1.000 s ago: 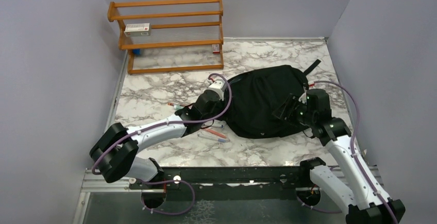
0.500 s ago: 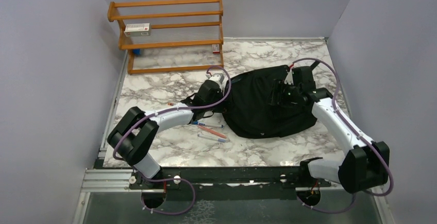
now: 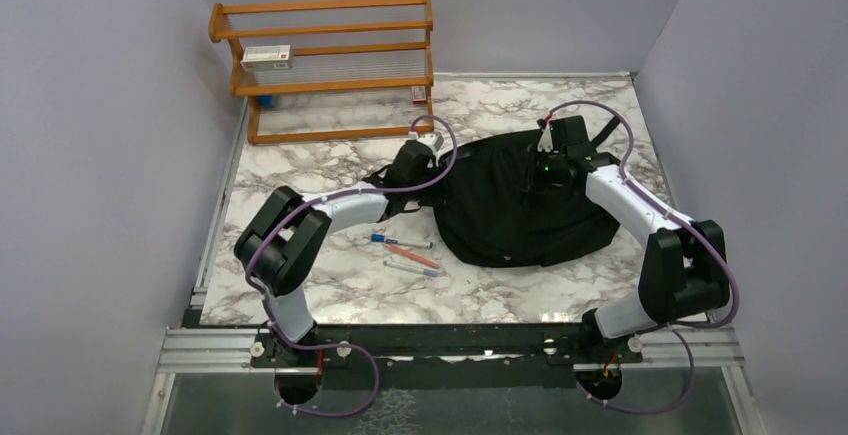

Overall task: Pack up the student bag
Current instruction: Zip the student bag at the center of the board.

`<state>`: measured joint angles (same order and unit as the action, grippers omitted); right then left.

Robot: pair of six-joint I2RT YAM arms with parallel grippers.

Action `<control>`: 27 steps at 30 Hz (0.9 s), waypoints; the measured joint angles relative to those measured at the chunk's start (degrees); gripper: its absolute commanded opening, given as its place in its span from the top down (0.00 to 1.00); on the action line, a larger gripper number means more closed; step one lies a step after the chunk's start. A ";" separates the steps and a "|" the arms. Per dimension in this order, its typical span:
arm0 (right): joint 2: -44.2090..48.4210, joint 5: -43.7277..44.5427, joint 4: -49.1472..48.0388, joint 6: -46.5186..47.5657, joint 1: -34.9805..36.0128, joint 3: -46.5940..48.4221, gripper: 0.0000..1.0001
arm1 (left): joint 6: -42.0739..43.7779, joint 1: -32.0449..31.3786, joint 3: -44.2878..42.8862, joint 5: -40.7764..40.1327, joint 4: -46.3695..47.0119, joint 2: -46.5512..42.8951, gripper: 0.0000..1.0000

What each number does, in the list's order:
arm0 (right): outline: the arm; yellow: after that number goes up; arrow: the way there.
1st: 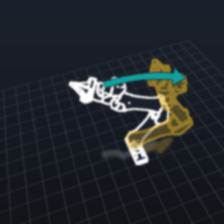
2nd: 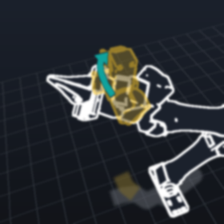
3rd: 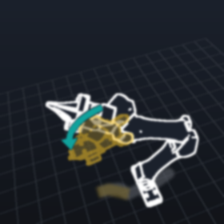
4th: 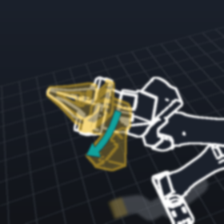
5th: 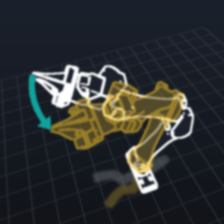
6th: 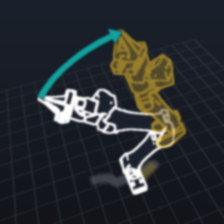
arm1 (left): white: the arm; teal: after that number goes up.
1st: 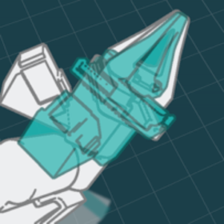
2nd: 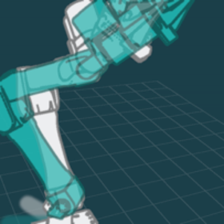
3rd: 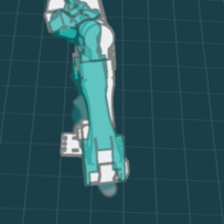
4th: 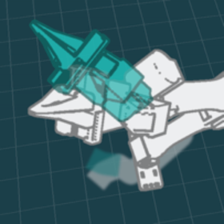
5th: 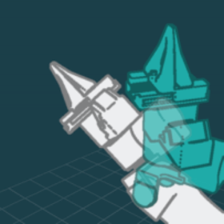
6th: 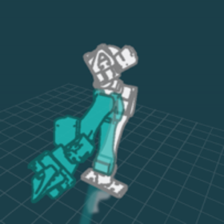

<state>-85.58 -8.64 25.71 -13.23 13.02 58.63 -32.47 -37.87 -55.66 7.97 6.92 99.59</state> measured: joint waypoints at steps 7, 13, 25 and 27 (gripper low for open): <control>5.35 0.66 -2.56 0.02 0.00 -5.16 0.99 | 2.78 0.61 -9.53 1.46 -2.97 6.29 0.81; 10.19 1.36 -2.40 -0.02 -0.04 -7.74 0.99 | 3.85 0.70 -11.43 1.97 -3.28 7.78 0.88; 15.41 2.05 0.48 -0.52 -0.04 -8.13 0.67 | 5.35 2.16 -14.75 2.86 -5.46 8.55 0.77; 16.83 2.51 1.84 -0.46 -0.04 -8.13 0.63 | 5.81 2.43 -15.78 2.99 -5.77 8.59 0.67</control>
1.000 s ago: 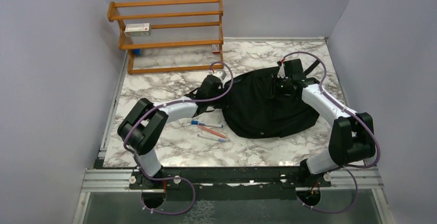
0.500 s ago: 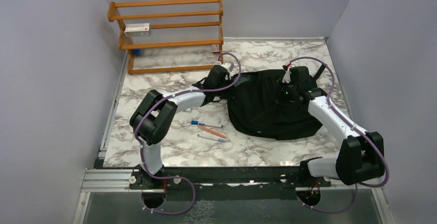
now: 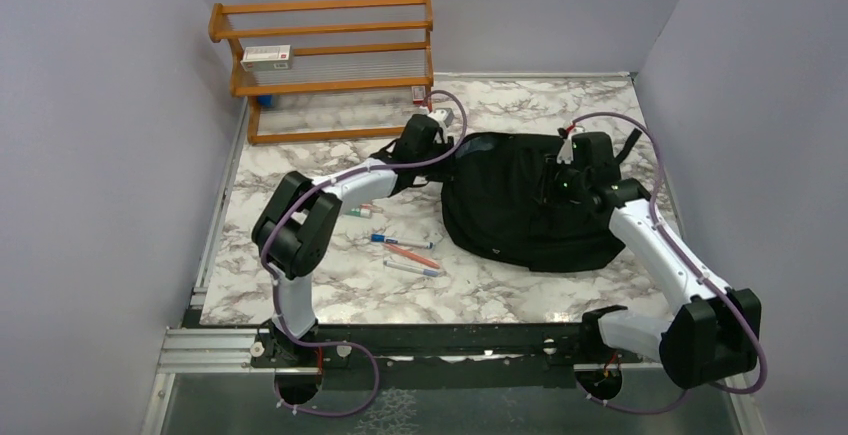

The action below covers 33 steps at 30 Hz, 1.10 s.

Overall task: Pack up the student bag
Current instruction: Zip the student bag at the center of the board.

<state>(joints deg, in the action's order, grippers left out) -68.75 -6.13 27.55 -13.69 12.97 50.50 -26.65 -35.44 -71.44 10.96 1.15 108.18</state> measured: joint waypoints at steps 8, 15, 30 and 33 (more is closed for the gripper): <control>3.54 -6.60 4.04 3.61 0.33 4.35 0.62 | 0.76 0.50 4.94 -0.04 0.44 -3.72 0.36; -1.42 -10.43 6.29 6.19 12.96 6.64 0.56 | -0.72 0.57 13.11 0.35 1.42 -10.80 0.30; -3.89 -8.46 4.98 18.80 28.59 4.52 0.52 | -7.28 7.08 23.91 2.56 4.22 -21.07 0.29; -4.48 -7.17 4.11 20.85 29.31 4.20 0.50 | -7.89 9.70 25.51 2.49 3.45 -25.55 0.29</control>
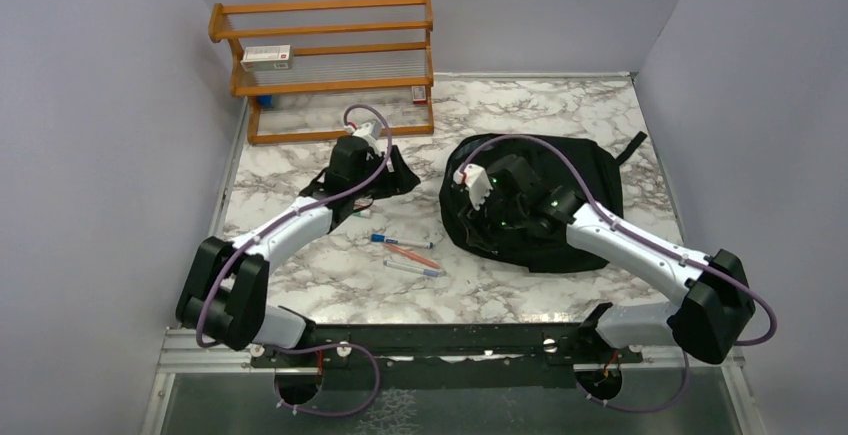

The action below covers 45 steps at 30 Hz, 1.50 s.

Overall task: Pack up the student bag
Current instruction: Zip the student bag at the center of the board.

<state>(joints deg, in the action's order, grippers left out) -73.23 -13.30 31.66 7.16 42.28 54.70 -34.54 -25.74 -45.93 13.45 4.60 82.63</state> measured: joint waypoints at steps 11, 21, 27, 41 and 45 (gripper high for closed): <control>-6.23 5.01 -1.16 4.87 4.96 0.00 0.49 | 2.36 5.79 2.69 -0.96 -4.11 -11.17 0.28; -9.68 10.38 -1.60 6.25 8.15 0.04 0.50 | 2.45 7.21 4.50 -0.63 -5.16 -11.17 0.28; -10.08 14.16 -1.73 6.86 9.20 0.04 0.56 | 2.45 7.56 4.50 -0.17 -5.16 -11.17 0.28; -11.56 19.52 -3.30 7.02 9.44 -0.02 0.99 | 2.38 8.11 4.61 0.87 -5.16 -10.91 0.28; -10.40 18.78 -3.28 5.84 9.42 -0.02 0.99 | 2.36 8.15 4.61 1.75 -5.07 -10.27 0.28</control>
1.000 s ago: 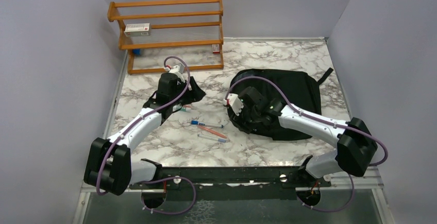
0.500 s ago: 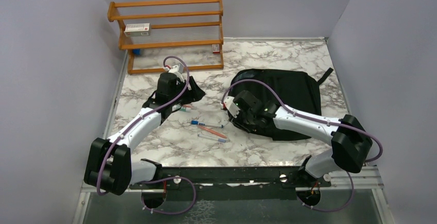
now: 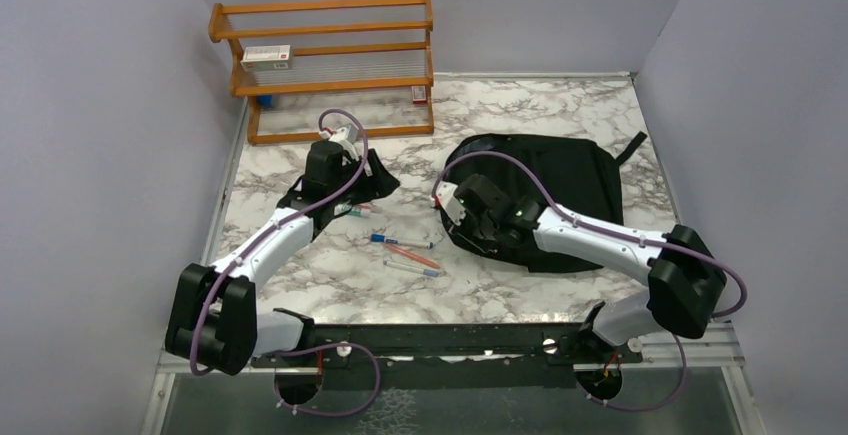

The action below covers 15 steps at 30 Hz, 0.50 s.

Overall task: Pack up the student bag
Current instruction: Zip the student bag at the center of the board.

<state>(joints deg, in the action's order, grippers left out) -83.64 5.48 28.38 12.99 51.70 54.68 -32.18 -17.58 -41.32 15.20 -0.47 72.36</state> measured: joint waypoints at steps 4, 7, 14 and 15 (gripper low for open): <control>1.73 -0.17 0.00 -2.58 0.00 0.09 0.99 | -0.09 0.00 0.09 1.81 1.05 0.39 0.27; 1.90 -0.17 -0.09 -5.42 -0.04 0.74 0.99 | -0.13 0.00 0.44 3.58 2.16 0.87 0.27; 0.20 -3.19 -0.31 -14.60 -3.89 5.33 0.99 | -0.17 0.00 0.96 8.31 4.20 2.08 0.27; -0.24 -4.28 -0.72 -16.24 -5.07 5.88 0.99 | -0.20 0.00 0.96 8.85 4.50 2.12 0.27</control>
<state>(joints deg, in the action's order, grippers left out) -83.88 1.19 27.66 -3.25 46.63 60.55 -32.38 -17.58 -40.36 24.05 4.03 74.48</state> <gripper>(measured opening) 0.033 0.724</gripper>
